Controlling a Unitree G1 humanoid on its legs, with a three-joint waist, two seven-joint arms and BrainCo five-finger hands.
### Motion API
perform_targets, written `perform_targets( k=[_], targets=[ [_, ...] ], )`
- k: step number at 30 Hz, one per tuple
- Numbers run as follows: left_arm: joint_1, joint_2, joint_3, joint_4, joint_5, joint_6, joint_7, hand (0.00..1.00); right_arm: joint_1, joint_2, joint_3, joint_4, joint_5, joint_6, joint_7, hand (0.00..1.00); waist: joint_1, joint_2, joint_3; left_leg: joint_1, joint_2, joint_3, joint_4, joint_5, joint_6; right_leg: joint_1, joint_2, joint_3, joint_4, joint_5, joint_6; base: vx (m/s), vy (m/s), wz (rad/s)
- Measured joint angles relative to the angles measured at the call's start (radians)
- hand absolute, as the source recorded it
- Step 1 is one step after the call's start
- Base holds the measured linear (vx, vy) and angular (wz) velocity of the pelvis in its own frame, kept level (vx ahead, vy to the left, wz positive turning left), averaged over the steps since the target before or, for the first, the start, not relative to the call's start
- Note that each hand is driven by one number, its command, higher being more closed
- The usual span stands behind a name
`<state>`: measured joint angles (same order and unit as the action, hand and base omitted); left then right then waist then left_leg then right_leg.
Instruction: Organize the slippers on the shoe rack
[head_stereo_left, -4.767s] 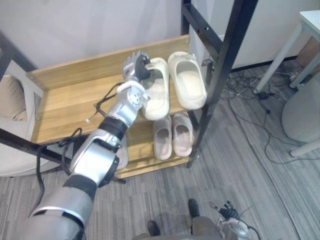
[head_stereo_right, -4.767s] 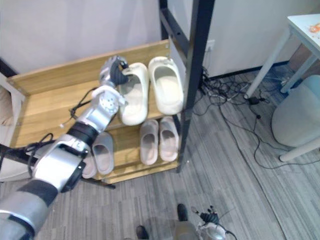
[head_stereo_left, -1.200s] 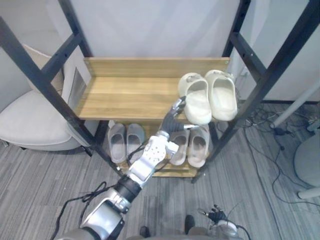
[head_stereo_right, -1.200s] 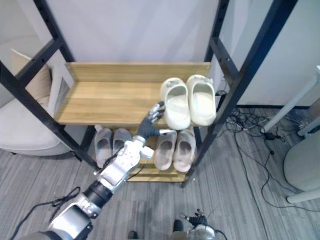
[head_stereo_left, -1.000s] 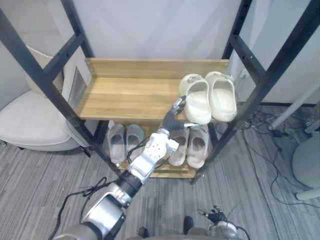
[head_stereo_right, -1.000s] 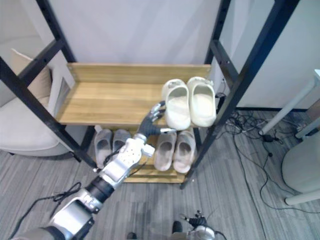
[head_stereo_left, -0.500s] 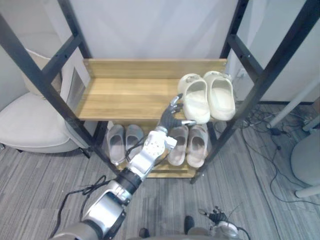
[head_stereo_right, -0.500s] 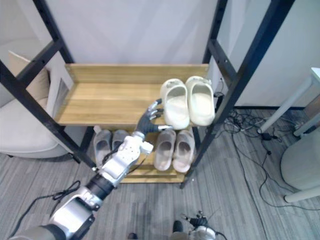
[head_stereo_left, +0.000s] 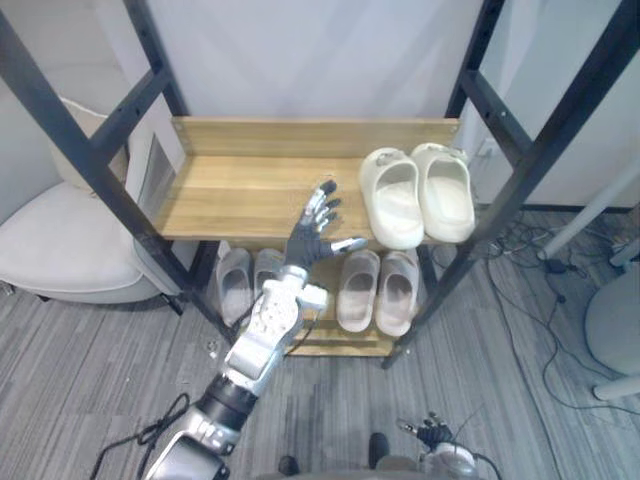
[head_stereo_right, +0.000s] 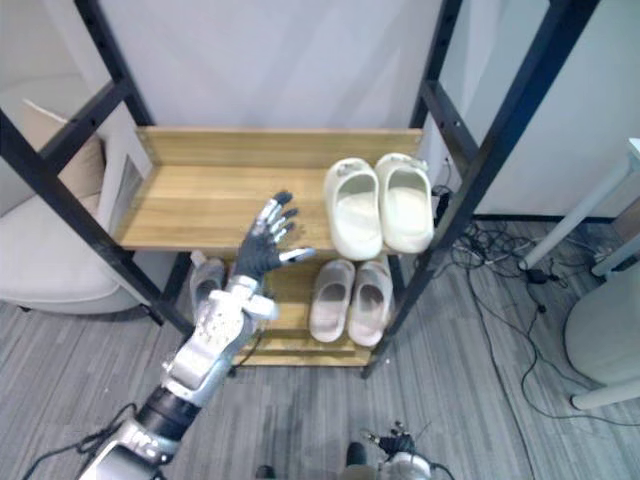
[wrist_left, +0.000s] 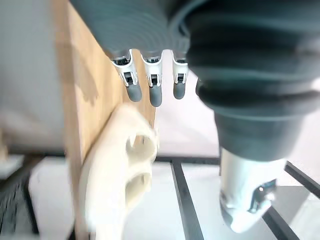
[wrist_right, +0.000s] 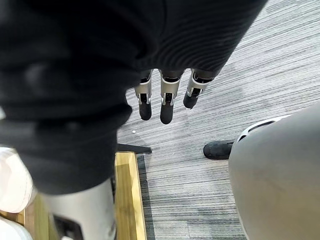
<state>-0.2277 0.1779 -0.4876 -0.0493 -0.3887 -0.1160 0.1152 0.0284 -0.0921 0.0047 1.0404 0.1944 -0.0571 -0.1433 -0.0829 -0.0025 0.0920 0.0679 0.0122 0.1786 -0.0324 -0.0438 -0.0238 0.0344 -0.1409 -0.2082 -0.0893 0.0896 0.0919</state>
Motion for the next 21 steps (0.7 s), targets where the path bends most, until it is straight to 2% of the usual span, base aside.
perform_targets(
  k=[2, 5, 7, 8, 10, 14, 15, 19, 21],
  targets=[
    [0.085, 0.011, -0.065, -0.006, -0.041, -0.004, -0.064, 0.0, 0.003, -0.008, 0.004, 0.0, 0.0, 0.0, 0.013, 0.0, 0.005, 0.011, -0.012, 0.0, 0.0, 0.0, 0.0, -0.001, 0.0, 0.0, 0.0, 0.0, 0.0, -0.002, 0.001, 0.0, 0.0, 0.0],
    [0.168, 0.021, -0.119, 0.038, -0.048, -0.003, -0.131, 0.0, 0.004, -0.012, 0.01, 0.002, -0.001, 0.002, 0.023, 0.0, 0.013, 0.016, -0.019, 0.0, 0.002, 0.0, 0.002, -0.001, 0.0, 0.001, 0.002, 0.0, 0.0, -0.003, 0.001, 0.0, 0.0, 0.0],
    [0.202, 0.026, -0.144, 0.13, -0.047, 0.006, -0.167, 0.0, 0.009, -0.013, 0.013, 0.002, -0.001, 0.007, 0.025, 0.0, 0.018, 0.017, -0.03, -0.001, 0.003, 0.0, 0.003, -0.001, -0.001, 0.001, 0.003, 0.0, 0.0, -0.004, 0.0, 0.0, 0.0, 0.0],
    [0.214, 0.024, -0.156, 0.248, -0.025, 0.016, -0.186, 0.0, 0.011, -0.015, 0.021, 0.003, -0.002, 0.007, 0.025, 0.0, 0.019, 0.016, -0.035, 0.0, 0.005, -0.001, 0.009, -0.003, -0.003, 0.001, 0.004, -0.001, 0.0, -0.008, -0.001, 0.0, 0.0, 0.0],
    [0.215, 0.024, -0.159, 0.347, 0.008, 0.02, -0.191, 0.0, 0.011, -0.015, 0.034, 0.003, -0.002, 0.007, 0.025, 0.0, 0.019, 0.014, -0.037, -0.001, 0.006, -0.004, 0.013, -0.003, -0.004, 0.002, 0.004, -0.003, 0.0, -0.009, -0.001, 0.0, 0.0, 0.03],
    [0.214, -0.02, -0.061, 0.69, 0.182, 0.037, -0.17, 0.0, 0.012, -0.009, 0.04, 0.01, -0.009, 0.006, 0.023, 0.0, 0.019, 0.002, -0.045, -0.003, 0.009, -0.014, 0.018, -0.003, -0.006, 0.005, 0.008, -0.011, 0.0, -0.009, -0.002, -0.01, -0.008, 0.06],
    [0.212, -0.036, -0.015, 0.789, 0.227, 0.04, -0.146, 0.0, 0.011, -0.004, 0.039, 0.02, -0.01, 0.004, 0.021, 0.0, 0.019, -0.004, -0.047, -0.001, 0.009, -0.022, 0.018, -0.002, -0.007, 0.012, 0.008, -0.018, 0.0, -0.01, -0.003, -0.01, -0.021, 0.14],
    [0.211, -0.056, 0.123, 0.992, 0.328, 0.052, -0.072, 0.0, 0.011, 0.007, 0.038, 0.043, -0.038, -0.004, 0.006, 0.0, 0.025, -0.022, -0.054, 0.009, 0.012, -0.037, 0.018, -0.001, -0.009, 0.035, 0.01, -0.034, 0.0, -0.019, -0.005, 0.0, -0.017, 0.14],
    [0.212, -0.057, 0.226, 1.093, 0.368, 0.082, -0.009, 0.0, 0.01, 0.011, 0.038, 0.056, -0.039, -0.004, 0.003, 0.0, 0.029, -0.027, -0.056, 0.013, 0.012, -0.038, 0.018, -0.002, -0.01, 0.037, 0.01, -0.035, 0.0, -0.021, -0.005, 0.0, -0.009, 0.04]
  ],
)
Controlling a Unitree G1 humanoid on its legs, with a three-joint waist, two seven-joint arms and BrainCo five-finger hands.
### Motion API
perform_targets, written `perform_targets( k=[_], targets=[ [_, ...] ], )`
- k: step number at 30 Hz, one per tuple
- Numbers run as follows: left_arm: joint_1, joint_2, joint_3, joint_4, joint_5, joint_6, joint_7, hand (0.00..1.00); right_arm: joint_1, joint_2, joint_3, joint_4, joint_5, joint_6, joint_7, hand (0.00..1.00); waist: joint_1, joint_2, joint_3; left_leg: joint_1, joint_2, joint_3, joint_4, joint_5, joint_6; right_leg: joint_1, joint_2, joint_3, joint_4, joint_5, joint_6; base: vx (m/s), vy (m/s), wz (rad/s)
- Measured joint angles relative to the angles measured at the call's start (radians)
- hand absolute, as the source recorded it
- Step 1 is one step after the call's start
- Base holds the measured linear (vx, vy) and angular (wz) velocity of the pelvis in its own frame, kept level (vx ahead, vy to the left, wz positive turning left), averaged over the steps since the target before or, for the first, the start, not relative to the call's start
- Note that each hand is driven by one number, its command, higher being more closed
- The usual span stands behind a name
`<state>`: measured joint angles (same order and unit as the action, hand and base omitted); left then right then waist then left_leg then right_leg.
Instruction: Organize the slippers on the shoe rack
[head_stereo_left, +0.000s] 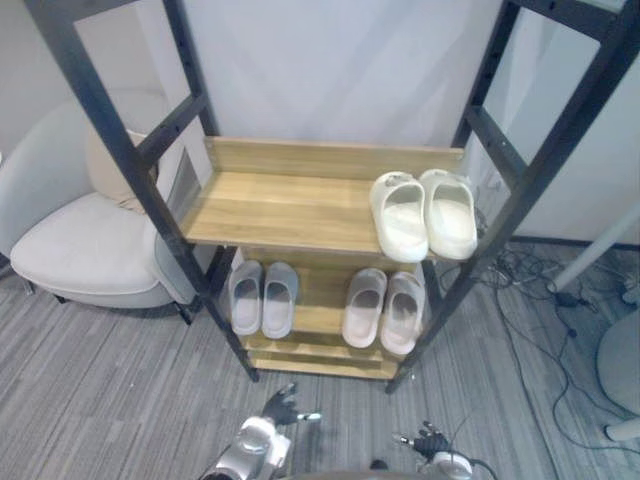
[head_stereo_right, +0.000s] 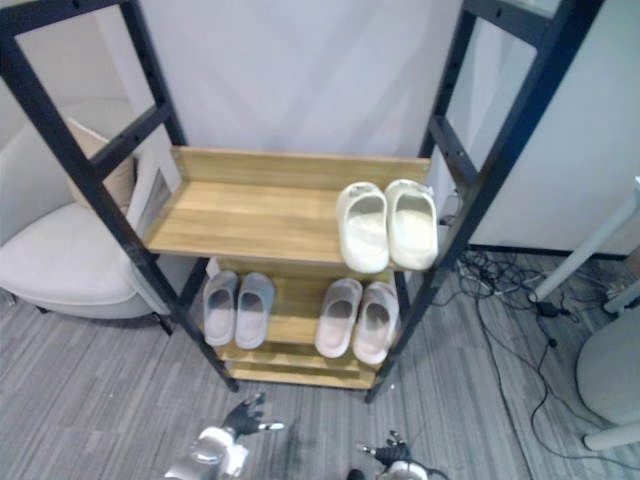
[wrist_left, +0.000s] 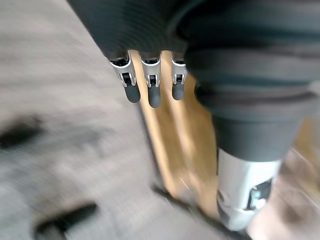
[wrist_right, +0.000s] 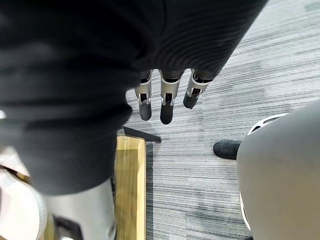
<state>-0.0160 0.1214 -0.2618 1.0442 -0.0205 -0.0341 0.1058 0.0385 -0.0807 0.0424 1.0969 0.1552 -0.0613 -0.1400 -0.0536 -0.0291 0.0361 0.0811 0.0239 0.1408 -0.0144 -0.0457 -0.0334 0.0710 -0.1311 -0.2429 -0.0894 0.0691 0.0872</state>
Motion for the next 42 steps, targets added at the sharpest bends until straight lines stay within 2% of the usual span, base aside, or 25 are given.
perform_targets(
  k=[4, 8, 13, 14, 15, 19, 21, 22, 23, 24, 26, 27, 28, 30, 31, 32, 33, 34, 35, 36, 38, 39, 40, 41, 42],
  targets=[
    [0.016, 0.012, 0.051, 0.02, 0.048, 0.019, 0.046, 0.0, -0.009, 0.001, -0.007, 0.018, -0.001, 0.0, -0.007, 0.0, 0.005, 0.001, 0.002, 0.011, 0.0, -0.003, 0.0, -0.001, -0.001, 0.019, 0.0, -0.001, 0.0, -0.001, 0.001, 0.0, -0.002, 0.02],
    [0.03, 0.0, 0.09, 0.021, 0.062, 0.02, 0.05, 0.0, -0.015, 0.002, -0.014, 0.019, -0.005, -0.001, -0.012, 0.0, 0.005, 0.003, 0.009, 0.026, 0.0, -0.016, 0.0, -0.006, -0.009, 0.034, 0.0, -0.012, 0.0, -0.009, 0.003, -0.03, -0.005, 0.09],
    [0.044, -0.012, 0.167, 0.054, 0.066, 0.021, 0.049, 0.0, 0.01, -0.007, -0.039, 0.009, -0.031, -0.033, -0.008, 0.0, 0.005, 0.008, 0.025, 0.004, 0.013, -0.017, 0.004, -0.016, -0.024, 0.023, 0.01, -0.015, 0.011, -0.026, -0.004, -0.02, -0.022, 0.02],
    [0.041, -0.012, 0.168, 0.054, 0.066, 0.019, 0.052, 0.0, 0.01, -0.01, -0.04, 0.0, -0.039, -0.047, -0.008, 0.0, 0.006, 0.012, 0.033, -0.028, 0.018, -0.036, 0.026, -0.01, -0.025, -0.014, 0.009, -0.024, 0.065, -0.046, -0.012, 0.0, -0.03, 0.2],
    [0.041, -0.012, 0.169, 0.054, 0.066, 0.019, 0.053, 0.0, 0.01, -0.01, -0.04, -0.006, -0.039, -0.049, -0.008, 0.0, 0.006, 0.011, 0.038, -0.034, 0.018, -0.042, 0.03, -0.008, -0.025, -0.021, 0.008, -0.026, 0.078, -0.052, -0.013, 0.0, -0.033, 0.41],
    [0.029, -0.021, 0.188, 0.046, 0.064, 0.013, 0.066, 0.0, -0.003, -0.03, -0.036, -0.021, -0.079, -0.059, -0.007, 0.0, 0.013, 0.009, 0.069, -0.079, 0.015, -0.09, 0.037, 0.012, -0.045, -0.093, -0.014, -0.083, 0.226, -0.138, -0.022, 0.0, -0.048, 0.52],
    [0.03, -0.022, 0.196, 0.044, 0.058, 0.001, 0.066, 0.0, -0.011, -0.049, -0.038, -0.014, -0.098, -0.051, -0.01, 0.0, 0.018, 0.011, 0.067, -0.134, 0.0, -0.12, 0.04, 0.057, -0.082, -0.13, -0.059, -0.156, 0.281, -0.186, -0.034, -0.03, -0.062, 0.88],
    [0.029, -0.023, 0.197, 0.045, 0.058, 0.0, 0.066, 0.0, -0.01, -0.045, -0.038, -0.013, -0.102, -0.049, -0.01, 0.0, 0.017, 0.007, 0.069, -0.134, 0.003, -0.112, 0.039, 0.053, -0.076, -0.131, -0.065, -0.167, 0.278, -0.185, -0.037, 0.01, -0.015, 0.8],
    [0.017, -0.027, 0.204, 0.041, 0.056, -0.003, 0.065, 0.0, -0.01, -0.054, -0.04, -0.011, -0.114, -0.047, -0.01, 0.0, 0.021, 0.012, 0.077, -0.16, 0.022, -0.032, 0.103, 0.014, -0.031, -0.129, -0.072, -0.205, 0.286, -0.184, -0.037, 0.07, -0.005, 0.84],
    [0.025, -0.028, 0.206, 0.038, 0.057, 0.0, 0.065, 0.0, -0.009, -0.063, -0.042, -0.017, -0.115, -0.046, -0.01, 0.0, 0.023, 0.026, 0.082, -0.168, 0.043, 0.068, 0.155, -0.028, -0.018, -0.111, -0.074, -0.249, 0.315, -0.206, -0.028, 0.05, -0.011, 0.98],
    [0.028, -0.028, 0.206, 0.028, 0.056, -0.003, 0.065, 0.0, -0.007, -0.062, -0.042, -0.017, -0.114, -0.044, -0.009, 0.0, 0.028, 0.025, 0.08, -0.166, 0.034, 0.039, 0.153, -0.022, -0.023, -0.092, -0.077, -0.271, 0.314, -0.213, -0.02, 0.03, -0.012, 0.72],
    [0.026, -0.026, 0.204, 0.024, 0.057, -0.003, 0.064, 0.0, -0.008, -0.045, -0.042, -0.017, -0.114, -0.044, -0.007, 0.0, 0.041, 0.011, 0.076, -0.166, 0.015, 0.012, 0.131, -0.014, -0.018, -0.089, -0.089, -0.298, 0.329, -0.223, -0.011, 0.02, 0.002, 0.44],
    [0.026, -0.024, 0.203, 0.024, 0.057, -0.003, 0.064, 0.0, -0.009, -0.041, -0.043, -0.017, -0.114, -0.044, -0.007, 0.0, 0.041, 0.006, 0.076, -0.167, 0.009, 0.006, 0.131, -0.014, -0.017, -0.09, -0.098, -0.304, 0.341, -0.237, -0.007, 0.03, 0.03, 0.59],
    [0.016, -0.017, 0.204, 0.026, 0.056, -0.002, 0.064, 0.0, -0.025, -0.029, -0.041, -0.018, -0.115, -0.041, -0.004, 0.0, 0.043, -0.028, 0.094, -0.169, -0.04, -0.016, 0.162, -0.038, 0.013, -0.095, -0.184, -0.335, 0.457, -0.316, 0.036, 0.01, 0.056, 0.6],
    [0.014, -0.015, 0.202, 0.025, 0.055, -0.003, 0.065, 0.0, -0.026, -0.022, -0.039, -0.017, -0.116, -0.036, -0.003, 0.0, 0.044, -0.036, 0.096, -0.172, -0.058, -0.019, 0.177, -0.047, 0.021, -0.094, -0.21, -0.336, 0.498, -0.332, 0.047, 0.03, 0.058, 0.61],
    [0.01, -0.015, 0.188, 0.026, 0.055, -0.002, 0.065, 0.0, -0.027, -0.024, -0.041, -0.018, -0.116, -0.031, -0.001, 0.0, 0.046, -0.033, 0.095, -0.173, -0.081, -0.056, 0.199, -0.071, 0.03, -0.102, -0.245, -0.311, 0.584, -0.338, 0.037, 0.07, 0.04, 0.75],
    [0.007, -0.017, 0.153, 0.026, 0.046, -0.002, 0.066, 0.0, -0.041, -0.033, -0.042, -0.023, -0.116, -0.03, 0.001, 0.0, 0.037, -0.027, 0.096, -0.182, -0.102, -0.103, 0.221, -0.08, 0.041, -0.17, -0.246, -0.159, 0.714, -0.303, -0.019, 0.09, 0.06, 0.88],
    [0.005, -0.017, 0.14, 0.025, 0.041, -0.003, 0.065, 0.0, -0.047, -0.033, -0.041, -0.023, -0.116, -0.03, 0.001, 0.0, 0.036, -0.011, 0.095, -0.179, -0.1, -0.127, 0.229, -0.08, 0.042, -0.204, -0.226, -0.076, 0.75, -0.298, -0.043, 0.13, 0.021, 1.12],
    [-0.003, -0.016, 0.123, 0.024, 0.035, -0.002, 0.066, 0.0, -0.047, -0.029, -0.035, -0.019, -0.116, -0.029, -0.001, 0.0, 0.032, -0.001, 0.1, -0.189, -0.088, -0.177, 0.245, -0.08, 0.042, -0.217, -0.146, 0.065, 0.73, -0.341, -0.019, 0.15, -0.059, 1.43],
    [-0.009, -0.015, 0.125, 0.024, 0.032, -0.002, 0.066, 0.0, -0.046, -0.014, -0.027, -0.017, -0.116, -0.029, 0.002, 0.0, 0.033, -0.013, 0.1, -0.192, -0.09, -0.244, 0.236, -0.068, 0.038, -0.214, -0.053, 0.185, 0.664, -0.375, -0.023, 0.14, -0.128, 1.53],
    [-0.014, -0.016, 0.124, 0.026, 0.027, -0.002, 0.065, 0.0, -0.042, 0.005, -0.028, -0.016, -0.115, -0.028, 0.002, 0.0, 0.032, -0.024, 0.101, -0.192, -0.101, -0.342, 0.214, -0.043, 0.021, -0.207, 0.019, 0.238, 0.556, -0.374, -0.026, 0.1, -0.183, 1.74],
    [-0.023, -0.016, 0.124, 0.026, 0.027, -0.002, 0.065, 0.0, -0.039, 0.014, -0.028, -0.017, -0.114, -0.029, 0.001, 0.0, 0.029, -0.041, 0.097, -0.195, -0.123, -0.401, 0.194, -0.022, 0.007, -0.193, 0.039, 0.268, 0.445, -0.325, -0.038, 0.08, -0.195, 1.72],
    [-0.026, -0.019, 0.125, 0.031, 0.027, -0.002, 0.065, 0.0, -0.04, 0.013, -0.03, -0.018, -0.112, -0.03, 0.001, 0.0, 0.026, -0.041, 0.101, -0.191, -0.126, -0.422, 0.187, -0.017, 0.001, -0.177, 0.042, 0.254, 0.447, -0.322, -0.042, 0.07, -0.157, 1.42],
    [-0.029, -0.022, 0.124, 0.032, 0.029, -0.003, 0.065, 0.0, -0.041, 0.006, -0.034, -0.018, -0.113, -0.029, -0.002, 0.0, 0.031, -0.029, 0.1, -0.182, -0.117, -0.442, 0.151, 0.012, -0.013, -0.151, 0.044, 0.225, 0.41, -0.308, -0.049, 0.07, -0.126, 0.99],
    [-0.025, -0.026, 0.126, 0.04, 0.038, -0.003, 0.065, 0.0, -0.043, 0.002, -0.034, -0.023, -0.113, -0.031, -0.002, 0.0, 0.042, -0.005, 0.087, -0.175, -0.088, -0.44, 0.074, 0.059, -0.023, -0.136, 0.053, 0.175, 0.348, -0.277, -0.061, 0.06, -0.097, 0.75]
  ],
)
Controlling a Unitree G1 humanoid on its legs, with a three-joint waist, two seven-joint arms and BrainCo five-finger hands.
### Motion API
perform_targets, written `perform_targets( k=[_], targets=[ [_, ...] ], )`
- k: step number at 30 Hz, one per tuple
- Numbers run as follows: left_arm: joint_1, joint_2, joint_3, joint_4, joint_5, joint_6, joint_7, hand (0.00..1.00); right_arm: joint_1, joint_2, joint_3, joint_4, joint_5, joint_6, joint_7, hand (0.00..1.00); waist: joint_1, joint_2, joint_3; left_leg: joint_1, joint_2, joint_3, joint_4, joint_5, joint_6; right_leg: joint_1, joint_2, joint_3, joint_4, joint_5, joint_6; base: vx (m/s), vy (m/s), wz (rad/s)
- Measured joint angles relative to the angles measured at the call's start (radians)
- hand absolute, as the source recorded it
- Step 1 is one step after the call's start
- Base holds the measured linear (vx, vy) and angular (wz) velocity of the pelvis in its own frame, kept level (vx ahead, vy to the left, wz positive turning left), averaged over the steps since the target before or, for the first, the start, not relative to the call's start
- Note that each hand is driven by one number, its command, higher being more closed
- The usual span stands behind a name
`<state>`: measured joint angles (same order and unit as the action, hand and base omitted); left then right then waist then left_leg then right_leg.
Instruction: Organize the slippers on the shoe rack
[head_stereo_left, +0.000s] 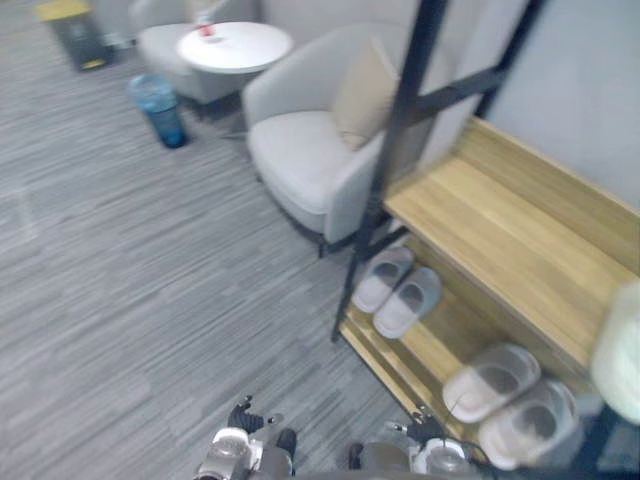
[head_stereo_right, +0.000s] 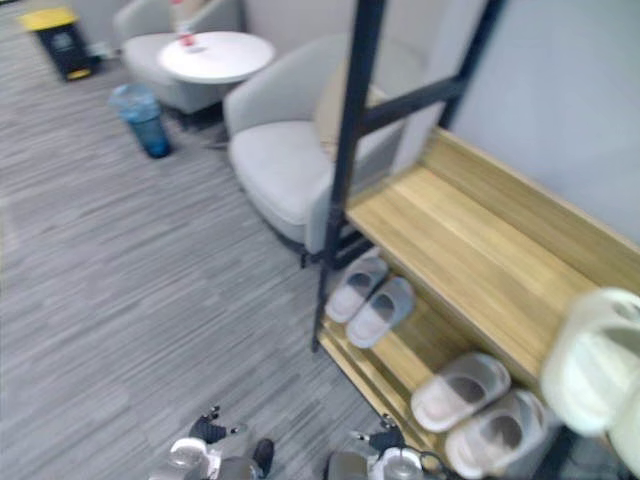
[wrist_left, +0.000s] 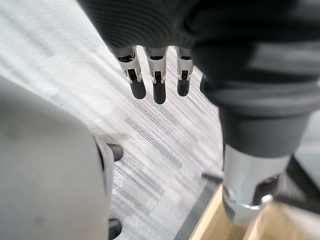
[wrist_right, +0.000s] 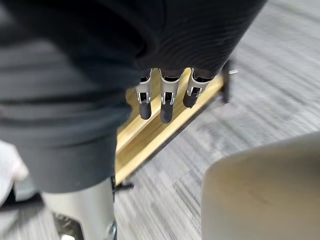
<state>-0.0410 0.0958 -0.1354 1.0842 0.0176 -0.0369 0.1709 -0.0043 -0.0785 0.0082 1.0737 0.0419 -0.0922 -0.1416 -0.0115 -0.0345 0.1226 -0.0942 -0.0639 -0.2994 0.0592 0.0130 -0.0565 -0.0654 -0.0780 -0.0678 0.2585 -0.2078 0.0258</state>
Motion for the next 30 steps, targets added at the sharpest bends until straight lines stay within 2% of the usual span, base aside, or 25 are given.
perform_targets(
  k=[3, 5, 7, 8, 9, 10, 11, 12, 13, 14, 15, 16, 17, 18, 19, 20, 21, 22, 23, 24, 25, 27, 28, 29, 30],
  targets=[
    [0.011, 0.001, 0.015, 0.015, 0.003, 0.001, 0.0, 0.0, -0.012, 0.008, 0.014, 0.005, 0.0, 0.003, 0.001, 0.0, 0.003, 0.011, -0.001, 0.001, 0.038, 0.016, -0.086, 0.05, -0.014, 0.012, 0.026, -0.048, -0.051, 0.025, -0.014, 0.01, -0.069, 0.44],
    [0.011, 0.002, 0.039, 0.012, 0.006, 0.0, 0.0, 0.0, -0.013, 0.012, 0.038, 0.006, 0.001, 0.002, 0.0, 0.0, 0.004, 0.002, 0.004, -0.008, 0.038, 0.024, -0.086, 0.065, -0.025, 0.028, 0.028, -0.078, -0.06, 0.025, -0.015, -0.01, -0.031, 0.51],
    [0.012, 0.001, 0.039, 0.005, 0.007, -0.001, 0.0, 0.0, -0.015, 0.011, 0.042, 0.01, 0.0, 0.002, 0.0, 0.0, 0.004, -0.003, 0.005, -0.028, 0.033, 0.083, -0.083, 0.095, -0.019, 0.033, 0.022, -0.109, -0.059, 0.025, -0.016, -0.02, -0.01, 0.64],
    [0.013, -0.001, 0.038, 0.001, 0.007, -0.003, 0.0, 0.0, -0.016, 0.01, 0.042, 0.01, 0.0, 0.002, -0.002, 0.0, 0.004, -0.002, 0.006, -0.045, 0.03, 0.134, -0.081, 0.107, -0.004, 0.031, 0.013, -0.143, -0.059, 0.028, -0.02, -0.12, 0.026, 1.2],
    [0.006, -0.001, 0.042, -0.015, 0.009, 0.0, -0.001, 0.0, -0.02, 0.022, 0.031, 0.011, 0.0, 0.003, -0.008, 0.0, -0.004, 0.001, 0.013, -0.112, 0.069, 0.356, 0.029, 0.021, 0.092, 0.03, -0.005, -0.233, -0.059, 0.026, -0.027, -0.11, 0.029, 1.1],
    [-0.001, 0.001, 0.042, -0.015, 0.009, -0.001, -0.001, 0.0, -0.019, 0.024, 0.029, 0.01, 0.0, 0.003, -0.01, 0.0, -0.008, -0.005, 0.016, -0.13, 0.079, 0.402, 0.068, -0.003, 0.108, 0.032, -0.015, -0.25, -0.058, 0.026, -0.027, -0.16, 0.048, 1.43],
    [-0.021, 0.005, 0.043, -0.013, 0.009, 0.001, -0.001, 0.0, -0.015, 0.028, 0.011, 0.007, 0.0, 0.004, -0.014, 0.0, -0.013, -0.015, 0.023, -0.19, 0.118, 0.532, 0.217, -0.067, 0.14, 0.04, -0.042, -0.32, -0.057, 0.026, -0.027, -0.11, 0.073, 1.73],
    [-0.027, -0.005, 0.063, -0.024, 0.009, 0.0, 0.0, 0.0, 0.003, 0.028, -0.008, -0.009, 0.007, 0.005, -0.023, 0.0, -0.013, -0.021, 0.027, -0.225, 0.176, 0.679, 0.373, -0.133, 0.151, 0.068, -0.076, -0.417, -0.059, 0.016, -0.011, -0.11, 0.11, 1.73],
    [-0.024, -0.009, 0.069, -0.026, 0.009, 0.0, 0.0, 0.0, 0.005, 0.027, -0.007, -0.013, 0.007, 0.005, -0.026, 0.0, -0.013, -0.021, 0.027, -0.227, 0.188, 0.697, 0.39, -0.145, 0.15, 0.071, -0.08, -0.43, -0.057, 0.013, -0.006, -0.05, 0.132, 1.62],
    [-0.023, -0.018, 0.078, -0.03, 0.009, 0.0, 0.0, 0.0, 0.016, 0.024, -0.007, -0.023, 0.007, 0.006, -0.029, 0.0, -0.014, -0.004, 0.019, -0.235, 0.219, 0.722, 0.425, -0.174, 0.144, 0.074, -0.085, -0.466, -0.044, -0.009, 0.008, 0.01, 0.184, 1.11],
    [-0.013, -0.031, 0.079, -0.029, 0.009, 0.001, 0.001, 0.0, 0.024, 0.006, -0.006, -0.041, 0.006, 0.006, -0.031, 0.0, -0.009, 0.029, 0.008, -0.228, 0.244, 0.708, 0.435, -0.223, 0.112, 0.062, -0.084, -0.488, 0.01, -0.047, 0.041, 0.06, 0.257, 1.3],
    [-0.012, -0.028, 0.079, -0.03, 0.009, 0.0, 0.0, 0.0, 0.021, 0.003, -0.005, -0.035, 0.007, 0.009, -0.032, 0.0, -0.003, 0.031, 0.017, -0.235, 0.226, 0.693, 0.446, -0.254, 0.091, 0.052, -0.102, -0.483, 0.063, -0.087, 0.062, 0.06, 0.323, 1.17],
    [-0.019, -0.022, 0.079, -0.034, 0.009, 0.0, 0.001, 0.0, 0.008, 0.004, -0.006, -0.035, 0.007, 0.019, -0.032, 0.0, 0.006, 0.009, 0.026, -0.236, 0.17, 0.683, 0.434, -0.271, 0.097, 0.027, -0.141, -0.431, 0.124, -0.133, 0.069, 0.11, 0.28, 1.25],
    [-0.023, -0.014, 0.079, -0.031, 0.009, 0.003, 0.001, 0.0, 0.02, 0.012, -0.006, -0.039, 0.007, 0.024, -0.032, 0.0, -0.004, -0.022, 0.021, -0.212, 0.121, 0.688, 0.417, -0.289, 0.106, 0.015, -0.177, -0.379, 0.198, -0.147, 0.069, 0.13, 0.197, 1.12],
    [-0.024, -0.014, 0.081, -0.026, 0.008, 0.004, 0.002, 0.0, 0.018, 0.014, -0.004, -0.044, 0.007, 0.022, -0.031, 0.0, -0.003, -0.018, 0.028, -0.204, 0.109, 0.69, 0.427, -0.293, 0.113, -0.018, -0.192, -0.34, 0.303, -0.148, 0.055, 0.22, 0.2, 0.87],
    [-0.023, -0.012, 0.08, -0.021, 0.003, 0.004, 0.002, 0.0, 0.008, 0.007, -0.002, -0.055, 0.002, 0.022, -0.028, 0.0, 0.0, -0.007, 0.038, -0.192, 0.088, 0.668, 0.435, -0.309, 0.126, -0.089, -0.198, -0.246, 0.471, -0.142, 0.006, 0.26, 0.235, 0.48],
    [-0.02, -0.001, 0.083, -0.012, -0.005, 0.006, 0.002, 0.0, -0.017, 0.006, 0.002, -0.056, 0.002, 0.02, -0.027, 0.0, -0.007, 0.001, 0.054, -0.144, 0.066, 0.658, 0.408, -0.318, 0.13, -0.151, -0.153, -0.128, 0.598, -0.152, 0.028, 0.27, 0.254, 0.31],
    [-0.02, 0.0, 0.083, -0.011, -0.005, 0.006, 0.002, 0.0, -0.019, 0.006, 0.003, -0.055, 0.002, 0.02, -0.027, 0.0, -0.007, 0.001, 0.056, -0.133, 0.063, 0.657, 0.4, -0.318, 0.13, -0.158, -0.146, -0.115, 0.606, -0.155, 0.032, 0.31, 0.216, 0.35],
    [-0.013, 0.003, 0.083, -0.01, -0.005, 0.008, 0.002, 0.0, -0.022, 0.006, 0.007, -0.052, 0.002, 0.019, -0.027, 0.0, -0.008, 0.003, 0.059, -0.075, 0.035, 0.651, 0.337, -0.297, 0.145, -0.198, -0.108, -0.081, 0.596, -0.163, 0.045, 0.34, 0.181, 0.32],
    [-0.011, -0.001, 0.086, -0.01, -0.005, 0.008, 0.002, 0.0, -0.027, 0.002, 0.007, -0.046, 0.002, 0.017, -0.027, 0.0, -0.008, 0.004, 0.06, -0.012, 0.012, 0.634, 0.261, -0.288, 0.152, -0.237, -0.057, -0.08, 0.511, -0.163, 0.045, 0.35, 0.164, 0.33],
    [-0.012, -0.002, 0.087, -0.01, -0.004, 0.008, 0.002, 0.0, -0.028, 0.001, 0.006, -0.045, 0.003, 0.016, -0.026, 0.0, -0.01, 0.006, 0.061, 0.004, 0.006, 0.626, 0.241, -0.286, 0.153, -0.251, -0.038, -0.079, 0.479, -0.162, 0.046, 0.36, 0.144, 0.3],
    [-0.019, -0.002, 0.101, -0.01, -0.003, 0.007, 0.002, 0.0, -0.043, 0.0, 0.006, -0.046, 0.008, -0.001, -0.026, 0.0, -0.03, 0.015, 0.068, 0.083, -0.015, 0.586, 0.139, -0.271, 0.15, -0.306, 0.051, -0.052, 0.28, -0.103, 0.05, 0.43, 0.135, 0.56],
    [-0.019, 0.002, 0.103, -0.01, -0.001, 0.006, 0.001, 0.0, -0.051, 0.003, 0.004, -0.047, 0.01, -0.008, -0.024, 0.0, -0.049, 0.008, 0.07, 0.134, -0.04, 0.542, 0.084, -0.266, 0.146, -0.327, 0.077, -0.053, 0.157, -0.005, 0.023, 0.46, 0.097, 0.87],
    [-0.019, 0.002, 0.103, -0.008, -0.001, 0.006, 0.0, 0.0, -0.054, 0.003, 0.002, -0.047, 0.012, -0.011, -0.023, 0.0, -0.059, 0.004, 0.074, 0.156, -0.048, 0.519, 0.071, -0.269, 0.141, -0.33, 0.083, -0.049, 0.139, 0.048, 0.003, 0.66, 0.074, 1.32],
    [-0.018, -0.01, 0.112, -0.008, 0.002, 0.005, -0.001, 0.0, -0.051, -0.001, -0.008, -0.046, 0.016, -0.009, -0.023, 0.0, -0.071, 0.008, 0.074, 0.204, -0.048, 0.455, 0.066, -0.288, 0.108, -0.318, 0.1, -0.052, 0.131, 0.125, -0.088, 0.48, 0.036, 0.96]
  ],
)
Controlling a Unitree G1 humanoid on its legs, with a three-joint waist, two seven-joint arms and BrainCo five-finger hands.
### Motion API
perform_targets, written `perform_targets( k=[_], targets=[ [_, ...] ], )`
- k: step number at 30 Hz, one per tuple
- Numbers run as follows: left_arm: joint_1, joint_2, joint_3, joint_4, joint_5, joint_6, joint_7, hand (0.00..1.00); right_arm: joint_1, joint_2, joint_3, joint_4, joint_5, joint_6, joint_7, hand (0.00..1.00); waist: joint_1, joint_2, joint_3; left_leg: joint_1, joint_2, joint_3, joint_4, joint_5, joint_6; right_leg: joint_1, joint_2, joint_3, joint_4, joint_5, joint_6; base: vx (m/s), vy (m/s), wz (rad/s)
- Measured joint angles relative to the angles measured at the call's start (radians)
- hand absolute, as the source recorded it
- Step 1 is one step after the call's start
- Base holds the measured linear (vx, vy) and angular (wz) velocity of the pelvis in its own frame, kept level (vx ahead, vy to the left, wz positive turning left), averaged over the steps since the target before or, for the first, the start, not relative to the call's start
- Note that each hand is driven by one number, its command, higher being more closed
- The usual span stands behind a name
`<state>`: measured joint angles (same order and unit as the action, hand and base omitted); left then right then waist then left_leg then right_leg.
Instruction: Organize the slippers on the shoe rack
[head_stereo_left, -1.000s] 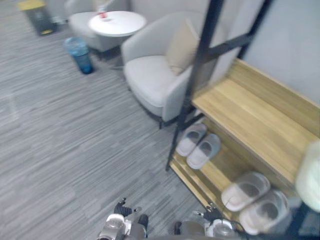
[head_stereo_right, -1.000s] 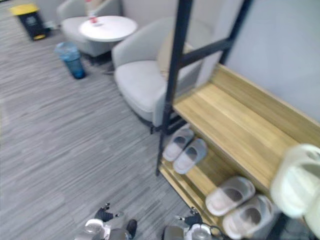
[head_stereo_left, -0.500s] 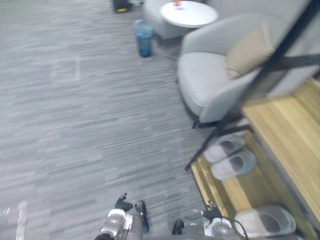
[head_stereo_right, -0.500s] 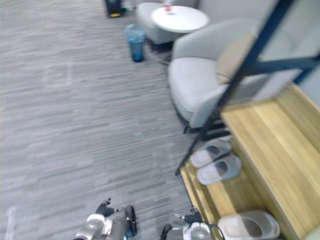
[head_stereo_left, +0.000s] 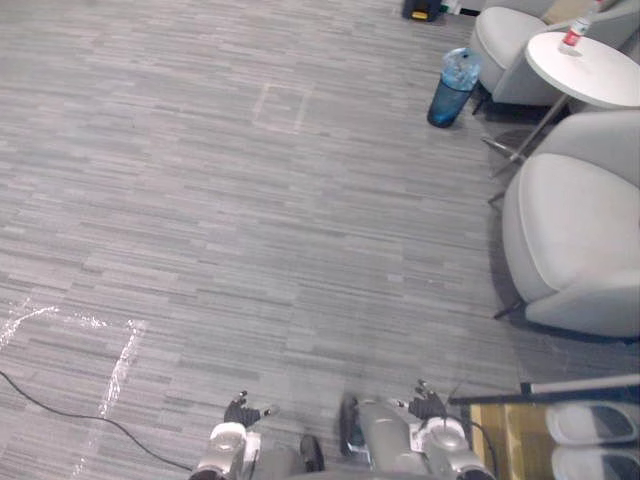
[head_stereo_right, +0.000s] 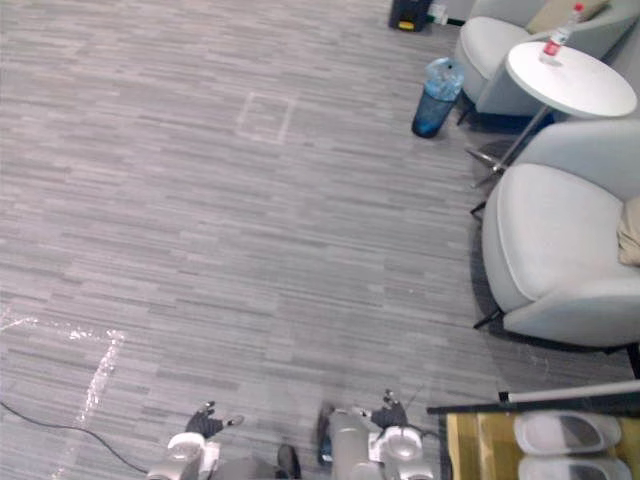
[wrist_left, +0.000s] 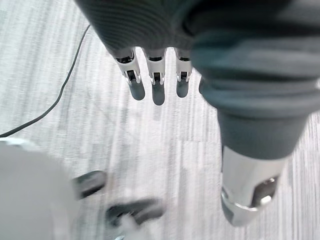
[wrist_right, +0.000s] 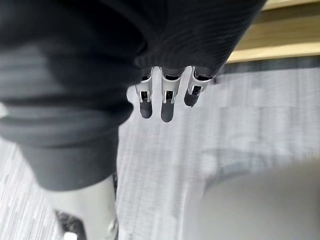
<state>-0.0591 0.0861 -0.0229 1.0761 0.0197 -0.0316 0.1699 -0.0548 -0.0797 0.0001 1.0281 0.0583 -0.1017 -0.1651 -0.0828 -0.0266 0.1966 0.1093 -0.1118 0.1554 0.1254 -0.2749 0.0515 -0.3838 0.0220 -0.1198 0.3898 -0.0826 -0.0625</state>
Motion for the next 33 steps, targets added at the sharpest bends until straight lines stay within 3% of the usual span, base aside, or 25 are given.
perform_targets(
  k=[2, 3, 4, 5, 6, 7, 8, 10, 12, 14, 15, 16, 17, 19, 20, 21, 22, 24, 26, 28, 29, 30, 32, 33],
  targets=[
    [-0.001, -0.015, 0.02, -0.004, 0.01, -0.001, -0.001, 0.0, -0.002, -0.001, -0.006, 0.007, -0.003, 0.007, 0.0, 0.0, 0.014, 0.015, -0.01, -0.01, 0.017, -0.028, 0.046, -0.003, -0.014, 0.019, -0.015, -0.026, 0.012, -0.034, -0.019, 0.62, 0.017, 0.72],
    [-0.016, -0.051, 0.059, -0.009, 0.023, 0.002, -0.003, 0.0, -0.003, -0.002, -0.021, -0.007, -0.006, 0.016, 0.006, 0.0, 0.015, 0.007, 0.005, -0.046, 0.0, -0.015, 0.195, 0.042, -0.071, -0.003, -0.056, -0.074, 0.157, -0.091, -0.057, 0.62, 0.001, 0.55],
    [-0.016, -0.059, 0.072, -0.009, 0.026, 0.003, -0.003, 0.0, -0.002, -0.004, -0.025, -0.019, -0.005, 0.014, 0.009, 0.0, 0.008, 0.014, 0.01, -0.059, 0.002, -0.001, 0.247, 0.044, -0.075, -0.014, -0.05, -0.076, 0.189, -0.106, -0.036, 0.53, -0.082, 0.38],
    [0.005, -0.075, 0.108, -0.01, 0.027, 0.006, -0.003, 0.0, 0.0, 0.002, -0.009, -0.037, -0.014, 0.013, 0.01, 0.0, 0.022, 0.052, 0.002, -0.117, 0.059, 0.044, 0.465, 0.05, -0.083, 0.025, 0.008, -0.073, 0.092, -0.097, -0.018, 0.33, -0.185, -0.22],
    [0.039, -0.098, 0.136, -0.06, 0.026, 0.001, -0.007, 0.0, 0.013, 0.007, 0.042, -0.058, -0.016, 0.026, 0.01, 0.0, 0.048, 0.057, -0.003, -0.235, 0.162, 0.146, 0.802, 0.049, -0.046, 0.114, 0.04, -0.079, -0.011, -0.078, -0.096, 0.42, -0.172, -0.34],
    [0.04, -0.101, 0.14, -0.074, 0.026, -0.001, -0.008, 0.0, 0.013, 0.01, 0.044, -0.057, -0.015, 0.028, 0.009, 0.0, 0.055, 0.068, -0.008, -0.257, 0.179, 0.151, 0.836, 0.038, -0.035, 0.13, 0.045, -0.064, -0.017, -0.086, -0.105, 0.54, -0.06, -0.39],
    [0.037, -0.103, 0.143, -0.095, 0.02, -0.002, -0.006, 0.0, 0.009, 0.034, 0.043, -0.052, -0.014, 0.029, 0.009, 0.0, 0.073, 0.063, -0.004, -0.319, 0.227, 0.174, 0.902, 0.003, -0.039, 0.187, 0.047, -0.047, -0.046, -0.117, -0.099, 0.59, 0.064, -0.18],
    [0.033, -0.101, 0.142, -0.113, 0.013, -0.005, -0.005, 0.0, 0.014, 0.065, 0.045, -0.051, -0.012, 0.035, 0.008, 0.0, 0.084, 0.046, 0.001, -0.402, 0.276, 0.197, 0.845, -0.019, -0.055, 0.306, 0.026, -0.032, -0.119, -0.139, -0.077, 0.58, 0.062, -0.03],
    [0.03, -0.105, 0.141, -0.131, 0.003, -0.008, -0.001, 0.0, 0.028, 0.079, 0.042, -0.06, -0.01, 0.034, 0.007, 0.0, 0.087, 0.036, -0.004, -0.46, 0.273, 0.216, 0.61, -0.018, -0.068, 0.396, -0.008, -0.024, -0.183, -0.154, -0.053, 0.56, 0.115, 0.03],
    [0.028, -0.108, 0.132, -0.128, -0.004, -0.01, 0.001, 0.0, 0.017, 0.076, 0.038, -0.057, -0.01, 0.033, 0.006, 0.0, 0.093, 0.042, -0.006, -0.508, 0.226, 0.159, 0.314, 0.066, -0.119, 0.473, -0.039, -0.008, -0.254, -0.172, -0.023, 0.58, 0.202, -0.19],
    [0.023, -0.103, 0.104, -0.121, -0.005, -0.014, 0.002, 0.0, 0.011, 0.052, 0.039, -0.027, -0.011, 0.032, 0.004, 0.0, 0.104, 0.059, -0.018, -0.545, 0.216, 0.105, 0.191, 0.158, -0.143, 0.51, -0.041, 0.016, -0.303, -0.19, 0.004, 0.56, 0.251, -0.46],
    [0.015, -0.097, 0.097, -0.107, -0.004, -0.019, 0.003, 0.0, 0.008, 0.043, 0.043, -0.004, -0.013, 0.035, 0.003, 0.0, 0.113, 0.057, -0.018, -0.543, 0.21, 0.103, 0.209, 0.229, -0.122, 0.536, -0.055, 0.029, -0.315, -0.207, 0.03, 0.58, 0.299, -0.46],
    [0.005, -0.089, 0.091, -0.084, -0.004, -0.021, 0.003, 0.0, 0.003, 0.044, 0.043, 0.019, -0.015, 0.036, 0.004, 0.0, 0.115, 0.038, -0.031, -0.524, 0.17, 0.107, 0.214, 0.23, -0.052, 0.564, -0.09, 0.046, -0.311, -0.225, 0.04, 0.5, 0.227, -0.14],
    [0.004, -0.077, 0.083, -0.062, -0.004, -0.021, 0.002, 0.0, 0.01, 0.039, 0.042, 0.019, -0.017, 0.038, 0.006, 0.0, 0.095, 0.007, -0.048, -0.498, 0.127, 0.129, 0.226, 0.188, -0.009, 0.487, -0.143, 0.101, -0.117, -0.215, 0.058, 0.68, 0.272, 0.08],
    [0.003, -0.069, 0.079, -0.056, -0.003, -0.017, 0.002, 0.0, 0.01, 0.037, 0.035, 0.02, -0.019, 0.042, 0.007, 0.0, 0.088, -0.001, -0.045, -0.471, 0.117, 0.137, 0.226, 0.175, 0.003, 0.437, -0.148, 0.136, 0.033, -0.193, 0.094, 0.76, 0.306, 0.06],
    [0.0, -0.062, 0.068, -0.042, -0.003, -0.014, 0.002, 0.0, 0.01, 0.039, 0.031, 0.023, -0.019, 0.042, 0.007, 0.0, 0.076, -0.008, -0.041, -0.422, 0.11, 0.136, 0.213, 0.159, 0.013, 0.367, -0.15, 0.165, 0.218, -0.15, 0.177, 0.72, 0.259, -0.03],
    [-0.001, -0.053, 0.063, -0.018, -0.003, -0.002, 0.002, 0.0, 0.01, 0.043, 0.033, 0.025, -0.019, 0.041, 0.01, 0.0, 0.075, -0.009, -0.039, -0.345, 0.106, 0.136, 0.177, 0.144, 0.011, 0.302, -0.145, 0.173, 0.396, -0.157, 0.176, 0.58, 0.19, -0.18],
    [0.002, -0.053, 0.063, -0.002, -0.004, 0.002, 0.003, 0.0, 0.012, 0.036, 0.036, 0.011, -0.019, 0.04, 0.01, 0.0, 0.073, 0.001, -0.031, -0.185, 0.105, 0.145, 0.087, 0.139, 0.011, 0.232, -0.139, 0.15, 0.51, -0.203, 0.119, 0.52, 0.138, -0.43],
    [-0.001, -0.051, 0.063, 0.01, -0.005, 0.001, 0.003, 0.0, 0.004, 0.029, 0.042, 0.005, -0.018, 0.029, 0.01, 0.0, 0.068, 0.023, -0.026, -0.063, 0.122, 0.161, 0.008, 0.113, -0.003, 0.137, -0.098, 0.105, 0.455, -0.238, 0.087, 0.5, 0.07, -0.33],
    [-0.031, -0.039, 0.051, 0.023, -0.006, 0.0, 0.003, 0.0, -0.01, 0.032, 0.042, 0.008, -0.018, 0.029, 0.01, 0.0, 0.056, 0.011, -0.028, -0.017, 0.123, 0.161, -0.026, 0.09, -0.012, 0.043, -0.07, 0.075, 0.273, -0.226, 0.091, 0.4, -0.026, 0.07],
    [-0.045, -0.037, 0.042, 0.023, -0.005, 0.0, 0.003, 0.0, -0.015, 0.029, 0.041, 0.01, -0.018, 0.028, 0.01, 0.0, 0.041, 0.0, -0.019, 0.012, 0.126, 0.154, -0.042, 0.066, -0.028, 0.009, -0.051, 0.068, 0.125, -0.174, 0.101, 0.58, -0.076, 0.29],
    [-0.053, -0.033, 0.042, 0.022, -0.004, 0.0, 0.002, 0.0, -0.017, 0.029, 0.039, 0.012, -0.017, 0.028, 0.01, 0.0, 0.027, -0.014, -0.015, 0.044, 0.12, 0.135, -0.063, 0.039, -0.053, -0.016, -0.043, 0.069, -0.078, -0.06, 0.114, 0.6, -0.086, 0.33],
    [-0.049, -0.026, 0.034, 0.034, 0.0, 0.0, -0.001, 0.0, -0.013, 0.035, 0.0, 0.012, -0.014, 0.027, 0.01, 0.0, 0.004, -0.034, -0.014, 0.092, 0.104, 0.1, -0.09, 0.033, -0.059, -0.032, -0.05, 0.074, -0.098, 0.12, 0.103, 0.49, -0.111, 0.35],
    [-0.046, -0.044, 0.047, 0.04, 0.007, 0.0, -0.004, 0.0, -0.019, 0.033, -0.02, 0.012, -0.017, 0.031, 0.008, 0.0, 0.001, -0.02, -0.017, 0.104, 0.133, 0.078, -0.057, 0.035, -0.058, -0.025, -0.035, 0.071, -0.043, 0.075, 0.041, 0.67, -0.193, 0.2]
  ],
)
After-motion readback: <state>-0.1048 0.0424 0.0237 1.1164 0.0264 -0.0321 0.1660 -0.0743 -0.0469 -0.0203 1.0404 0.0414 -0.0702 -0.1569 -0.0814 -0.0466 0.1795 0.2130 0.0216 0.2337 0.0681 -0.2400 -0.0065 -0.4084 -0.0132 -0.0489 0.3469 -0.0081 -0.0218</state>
